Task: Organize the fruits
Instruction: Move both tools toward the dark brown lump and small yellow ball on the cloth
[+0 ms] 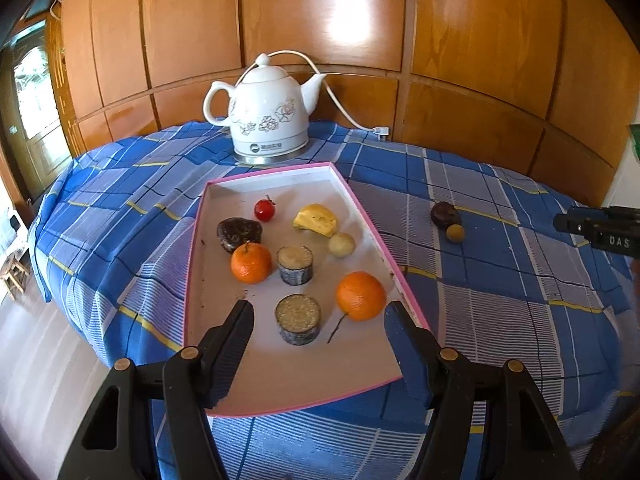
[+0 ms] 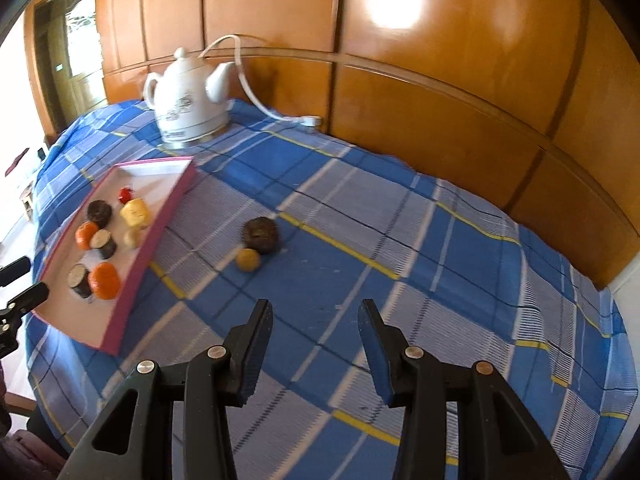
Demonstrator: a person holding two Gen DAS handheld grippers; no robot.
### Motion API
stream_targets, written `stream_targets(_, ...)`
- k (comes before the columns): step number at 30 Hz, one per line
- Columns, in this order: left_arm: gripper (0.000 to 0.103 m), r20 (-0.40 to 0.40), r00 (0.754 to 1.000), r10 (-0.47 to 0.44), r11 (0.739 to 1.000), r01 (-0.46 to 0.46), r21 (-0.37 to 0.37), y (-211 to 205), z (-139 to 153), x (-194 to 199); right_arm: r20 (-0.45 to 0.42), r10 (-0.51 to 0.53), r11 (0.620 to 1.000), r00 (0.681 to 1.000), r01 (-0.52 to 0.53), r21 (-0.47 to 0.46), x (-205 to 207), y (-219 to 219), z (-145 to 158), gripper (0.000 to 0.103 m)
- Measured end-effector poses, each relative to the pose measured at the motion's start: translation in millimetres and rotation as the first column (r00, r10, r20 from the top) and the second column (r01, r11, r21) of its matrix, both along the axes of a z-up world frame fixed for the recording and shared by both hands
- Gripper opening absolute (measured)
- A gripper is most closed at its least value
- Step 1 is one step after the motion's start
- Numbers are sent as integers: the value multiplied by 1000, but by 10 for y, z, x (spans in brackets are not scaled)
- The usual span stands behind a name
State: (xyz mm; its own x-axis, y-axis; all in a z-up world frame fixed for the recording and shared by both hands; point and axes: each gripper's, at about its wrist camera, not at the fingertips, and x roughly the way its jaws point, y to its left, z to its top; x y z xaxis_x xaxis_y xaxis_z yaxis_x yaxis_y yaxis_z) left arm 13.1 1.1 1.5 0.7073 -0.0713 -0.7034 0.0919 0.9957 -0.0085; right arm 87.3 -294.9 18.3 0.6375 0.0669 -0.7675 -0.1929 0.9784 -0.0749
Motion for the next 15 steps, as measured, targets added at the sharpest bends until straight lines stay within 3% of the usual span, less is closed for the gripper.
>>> stream_targets(7, 68, -9, 1000, -29, 999, 29, 16, -144, -6, 55, -9, -97, 995, 995, 97, 13, 116, -429, -121, 45)
stream_targets(15, 68, -15, 998, -62, 998, 62, 30, -338, 8, 166, -85, -218, 970, 972, 225, 91, 214, -813, -316, 45)
